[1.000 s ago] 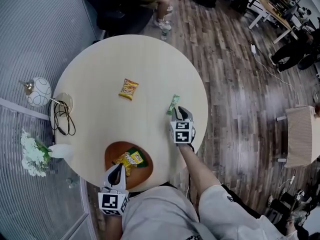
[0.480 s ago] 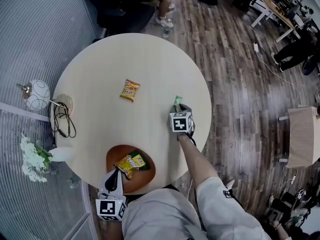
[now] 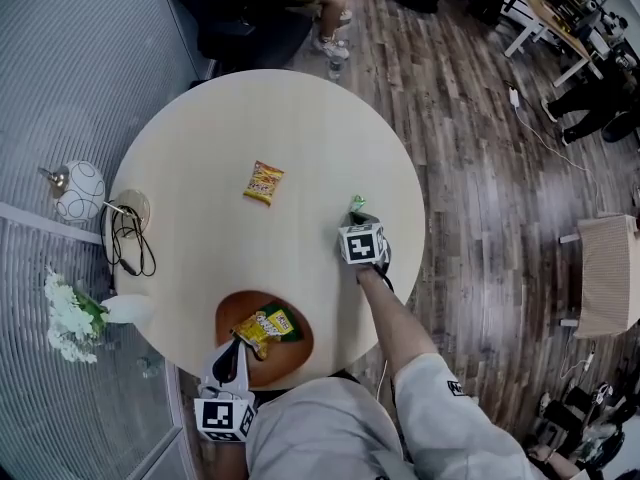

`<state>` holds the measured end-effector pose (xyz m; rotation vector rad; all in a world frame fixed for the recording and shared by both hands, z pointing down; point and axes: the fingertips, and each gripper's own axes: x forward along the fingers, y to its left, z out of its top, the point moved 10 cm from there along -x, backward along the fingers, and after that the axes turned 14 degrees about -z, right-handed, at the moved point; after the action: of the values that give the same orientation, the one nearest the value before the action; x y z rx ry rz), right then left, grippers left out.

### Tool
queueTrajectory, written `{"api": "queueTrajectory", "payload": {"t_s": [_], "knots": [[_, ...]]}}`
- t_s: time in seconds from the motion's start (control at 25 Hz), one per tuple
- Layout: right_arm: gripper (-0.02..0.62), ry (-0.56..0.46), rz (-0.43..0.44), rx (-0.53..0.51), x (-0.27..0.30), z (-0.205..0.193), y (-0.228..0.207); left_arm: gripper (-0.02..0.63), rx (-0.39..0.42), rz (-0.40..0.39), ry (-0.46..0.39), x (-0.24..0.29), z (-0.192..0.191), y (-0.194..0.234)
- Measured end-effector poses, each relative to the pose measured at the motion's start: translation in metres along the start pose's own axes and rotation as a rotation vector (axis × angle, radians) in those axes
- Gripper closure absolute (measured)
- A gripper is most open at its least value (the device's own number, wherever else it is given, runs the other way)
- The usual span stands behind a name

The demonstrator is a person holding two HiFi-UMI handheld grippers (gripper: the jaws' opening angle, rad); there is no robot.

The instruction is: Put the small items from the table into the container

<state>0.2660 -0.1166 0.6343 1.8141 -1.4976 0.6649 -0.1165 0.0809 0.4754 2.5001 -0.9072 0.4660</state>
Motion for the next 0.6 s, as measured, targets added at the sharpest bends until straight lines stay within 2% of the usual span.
{"api": "queueTrajectory", "payload": {"t_s": [0.32, 0.6], "knots": [[0.591, -0.077, 0.029, -0.028, -0.017, 0.007, 0.005, 0.618, 0.001, 0.007, -0.009, -0.004, -0.001, -0.001], [0.592, -0.278, 0.198, -0.082, -0.071, 0.031, 0.023, 0.618, 0.005, 0.009, -0.021, -0.006, -0.001, -0.003]]}}
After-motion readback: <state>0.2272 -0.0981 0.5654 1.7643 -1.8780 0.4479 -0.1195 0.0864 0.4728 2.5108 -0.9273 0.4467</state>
